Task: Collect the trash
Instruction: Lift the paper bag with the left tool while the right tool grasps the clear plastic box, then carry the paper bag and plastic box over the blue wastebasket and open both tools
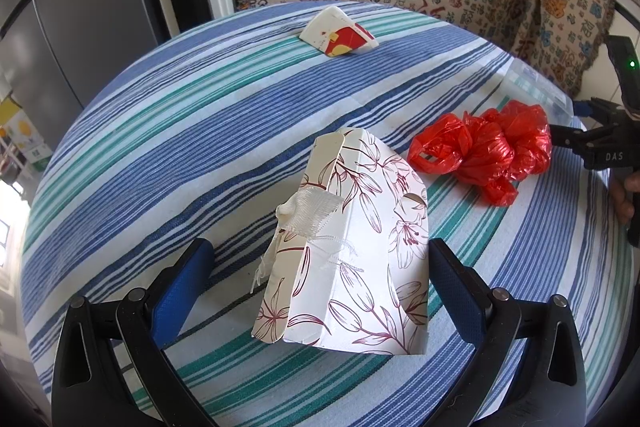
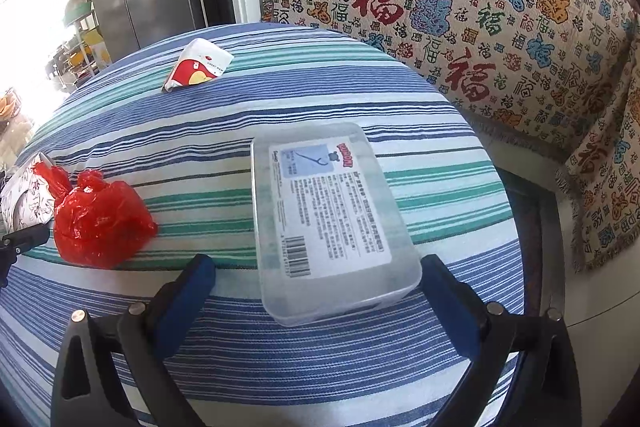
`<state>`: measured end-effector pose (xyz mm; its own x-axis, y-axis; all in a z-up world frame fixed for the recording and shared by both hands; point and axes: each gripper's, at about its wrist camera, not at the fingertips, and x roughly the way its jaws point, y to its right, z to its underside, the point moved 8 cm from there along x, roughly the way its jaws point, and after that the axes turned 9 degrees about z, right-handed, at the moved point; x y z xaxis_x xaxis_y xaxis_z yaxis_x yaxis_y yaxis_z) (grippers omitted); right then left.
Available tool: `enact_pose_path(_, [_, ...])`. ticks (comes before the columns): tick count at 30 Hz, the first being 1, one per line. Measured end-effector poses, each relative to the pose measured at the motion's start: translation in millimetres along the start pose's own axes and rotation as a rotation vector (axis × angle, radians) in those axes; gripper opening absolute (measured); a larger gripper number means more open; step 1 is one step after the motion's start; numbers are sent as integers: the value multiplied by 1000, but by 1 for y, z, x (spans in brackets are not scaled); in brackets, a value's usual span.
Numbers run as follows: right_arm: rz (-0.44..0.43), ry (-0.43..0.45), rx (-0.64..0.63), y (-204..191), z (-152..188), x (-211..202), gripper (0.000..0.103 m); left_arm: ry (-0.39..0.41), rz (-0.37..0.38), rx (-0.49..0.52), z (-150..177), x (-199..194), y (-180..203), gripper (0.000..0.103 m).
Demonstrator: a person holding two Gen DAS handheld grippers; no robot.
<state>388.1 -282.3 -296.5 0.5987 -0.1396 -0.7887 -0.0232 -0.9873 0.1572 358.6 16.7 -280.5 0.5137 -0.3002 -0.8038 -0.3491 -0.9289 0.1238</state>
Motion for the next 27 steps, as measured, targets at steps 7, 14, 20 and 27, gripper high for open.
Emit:
enact_pose_path(7, [2,-27,-5,0,0,0,103,-1,9,3,1,0,2,103])
enact_pose_path(14, [-7,-36,-38,2,-7,-6,101,18,50,11,1,-6,4,98])
enact_pose_path(20, [-50,-68,-28,-1,-7,-12,62,28,45,54,-3,-9,8,64])
enact_pose_path(27, [-66,-44,51,21,0,-44,62,88,51,-44,-12,-31,-13,63])
